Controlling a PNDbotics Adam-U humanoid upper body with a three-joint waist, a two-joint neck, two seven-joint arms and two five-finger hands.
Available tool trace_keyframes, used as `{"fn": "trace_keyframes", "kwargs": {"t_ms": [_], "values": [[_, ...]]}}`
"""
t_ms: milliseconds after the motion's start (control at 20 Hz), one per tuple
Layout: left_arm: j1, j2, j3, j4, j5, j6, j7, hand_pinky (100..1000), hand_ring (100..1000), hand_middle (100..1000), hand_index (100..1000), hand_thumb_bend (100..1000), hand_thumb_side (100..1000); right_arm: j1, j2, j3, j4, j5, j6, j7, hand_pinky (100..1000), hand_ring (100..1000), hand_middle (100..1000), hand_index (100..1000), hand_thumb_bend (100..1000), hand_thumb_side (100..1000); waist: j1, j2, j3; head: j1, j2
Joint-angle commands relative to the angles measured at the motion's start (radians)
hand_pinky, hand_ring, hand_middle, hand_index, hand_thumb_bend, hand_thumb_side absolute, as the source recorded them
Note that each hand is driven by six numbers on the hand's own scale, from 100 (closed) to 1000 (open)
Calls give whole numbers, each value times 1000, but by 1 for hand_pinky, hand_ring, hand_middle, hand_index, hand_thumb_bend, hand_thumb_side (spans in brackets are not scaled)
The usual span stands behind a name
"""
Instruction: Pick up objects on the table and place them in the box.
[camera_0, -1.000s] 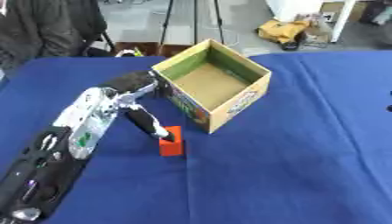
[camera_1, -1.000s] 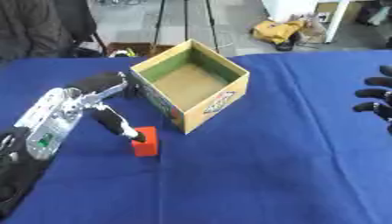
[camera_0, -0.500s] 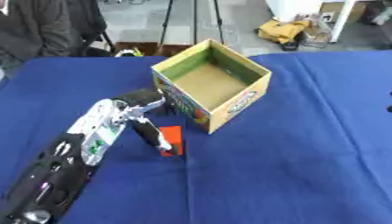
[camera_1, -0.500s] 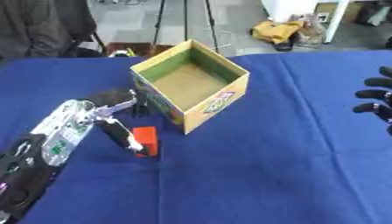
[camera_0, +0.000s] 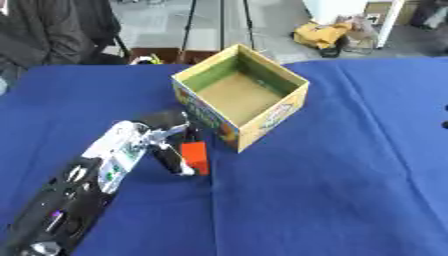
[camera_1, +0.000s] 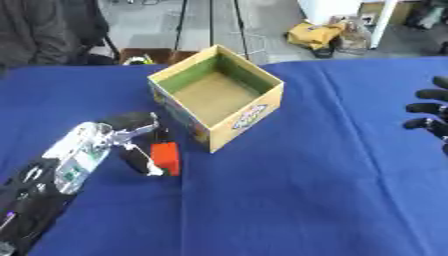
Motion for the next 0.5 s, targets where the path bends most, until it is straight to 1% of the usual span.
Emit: {"fn": "trace_keyframes", "kwargs": {"t_ms": [50, 350, 500], "values": [[-16, 10, 4, -2, 1, 0, 24, 506, 408, 382, 546, 729, 251, -15, -22, -6, -16, -4, -2, 1, 538, 654, 665, 831, 107, 567, -4, -11, 0, 1, -8], [-13, 13, 16, -11, 30, 9, 45, 443, 304, 258, 423, 675, 234, -14, -22, -7, -15, -4, -3, 0, 538, 654, 665, 831, 107, 567, -4, -12, 1, -2, -9], [-17, 24, 28, -38, 51, 18, 51, 434, 286, 233, 401, 671, 246, -14, -22, -7, -15, -4, -3, 0, 538, 654, 665, 831, 108, 568, -4, -14, 1, -5, -10]]}}
